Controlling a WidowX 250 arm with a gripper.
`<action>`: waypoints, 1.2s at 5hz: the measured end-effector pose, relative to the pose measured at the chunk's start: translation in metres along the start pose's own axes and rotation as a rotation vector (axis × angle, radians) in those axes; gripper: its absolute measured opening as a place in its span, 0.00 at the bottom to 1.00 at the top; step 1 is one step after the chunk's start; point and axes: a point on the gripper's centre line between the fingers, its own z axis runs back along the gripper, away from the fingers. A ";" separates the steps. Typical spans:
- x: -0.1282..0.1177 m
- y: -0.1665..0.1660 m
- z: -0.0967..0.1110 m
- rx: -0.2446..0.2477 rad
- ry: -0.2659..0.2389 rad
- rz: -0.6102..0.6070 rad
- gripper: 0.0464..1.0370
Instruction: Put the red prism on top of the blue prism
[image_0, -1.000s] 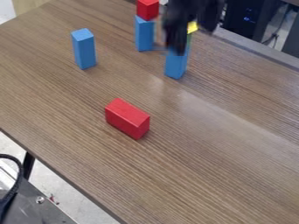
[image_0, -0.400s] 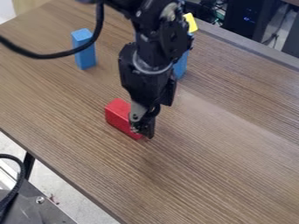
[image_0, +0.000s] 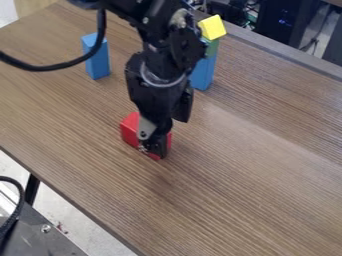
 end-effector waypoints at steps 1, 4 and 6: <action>0.008 -0.002 -0.001 0.000 0.001 0.001 0.96; 0.021 0.005 -0.036 0.180 -0.029 -0.029 0.54; 0.030 -0.046 0.013 -0.022 -0.007 -0.018 0.54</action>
